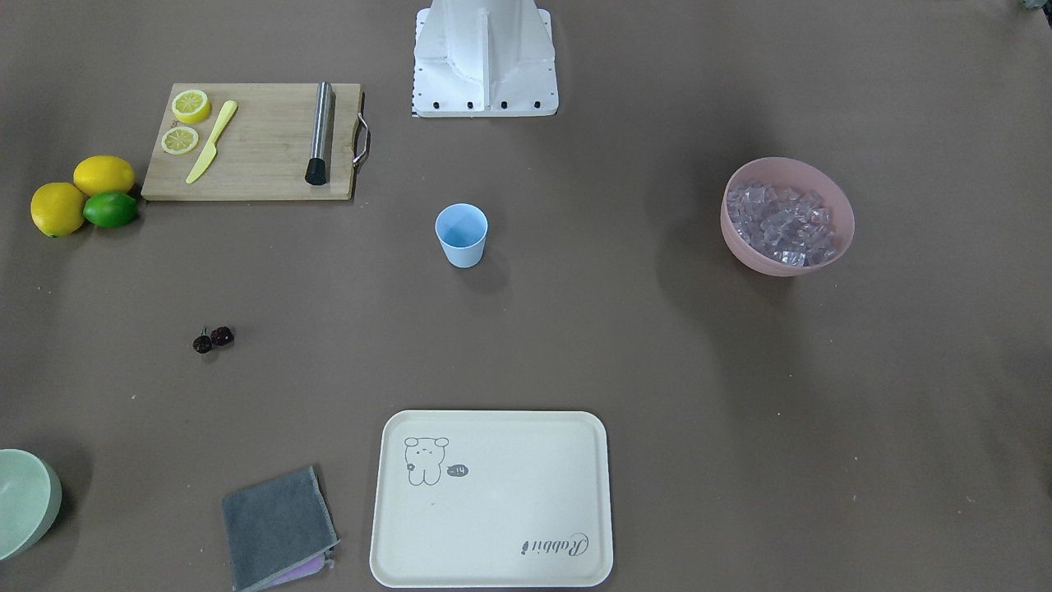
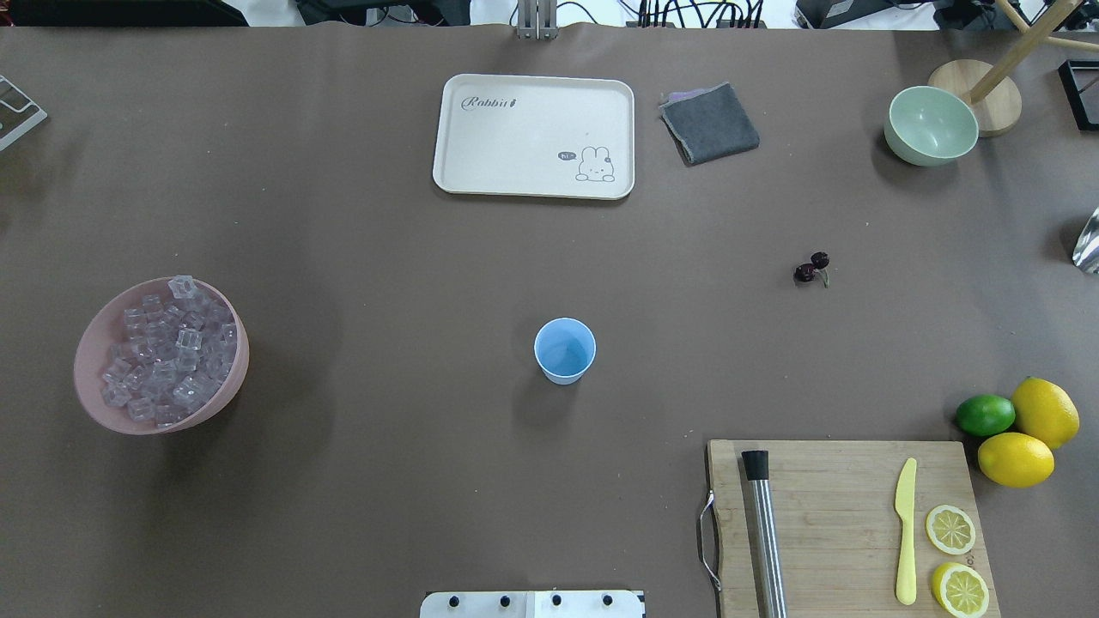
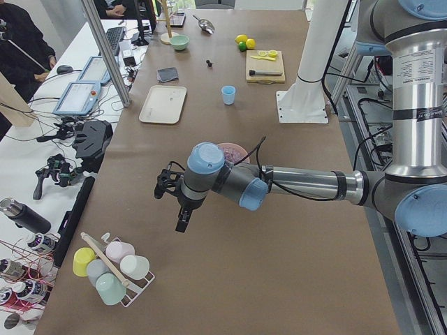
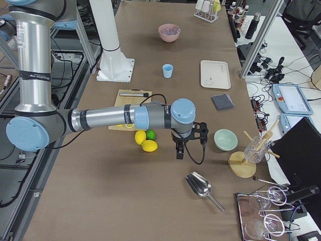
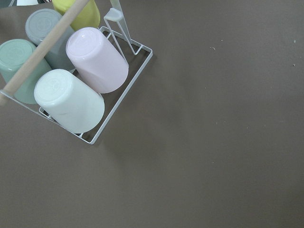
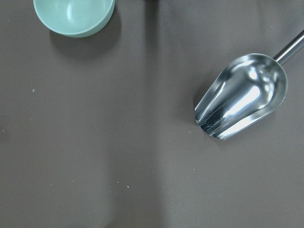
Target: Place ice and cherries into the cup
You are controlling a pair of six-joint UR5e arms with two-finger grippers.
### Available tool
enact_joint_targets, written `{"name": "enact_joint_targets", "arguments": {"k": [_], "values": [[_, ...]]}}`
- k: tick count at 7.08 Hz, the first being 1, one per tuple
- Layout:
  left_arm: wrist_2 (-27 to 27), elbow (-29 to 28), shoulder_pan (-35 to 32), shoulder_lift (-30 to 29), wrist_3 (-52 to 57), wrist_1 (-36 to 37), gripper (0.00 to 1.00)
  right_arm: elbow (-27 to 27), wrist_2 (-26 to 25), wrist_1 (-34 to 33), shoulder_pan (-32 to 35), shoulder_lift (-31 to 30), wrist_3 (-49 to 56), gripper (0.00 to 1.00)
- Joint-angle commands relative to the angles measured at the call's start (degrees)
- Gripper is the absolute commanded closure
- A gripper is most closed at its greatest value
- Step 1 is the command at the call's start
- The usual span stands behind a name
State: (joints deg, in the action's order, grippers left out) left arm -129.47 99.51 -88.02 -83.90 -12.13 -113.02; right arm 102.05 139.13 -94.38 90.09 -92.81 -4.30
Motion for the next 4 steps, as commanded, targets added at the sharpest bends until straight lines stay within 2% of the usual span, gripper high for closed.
{"name": "enact_joint_targets", "arguments": {"k": [1,4], "values": [[-0.16,0.07,0.04,0.05,0.00,0.00,0.02,-0.01,0.00,0.08,0.00,0.00,0.00,0.00],[-0.78,0.42,0.13,-0.04,0.00,-0.09,0.02,0.08,0.00,0.08,-0.18,0.09,0.00,0.00]]}}
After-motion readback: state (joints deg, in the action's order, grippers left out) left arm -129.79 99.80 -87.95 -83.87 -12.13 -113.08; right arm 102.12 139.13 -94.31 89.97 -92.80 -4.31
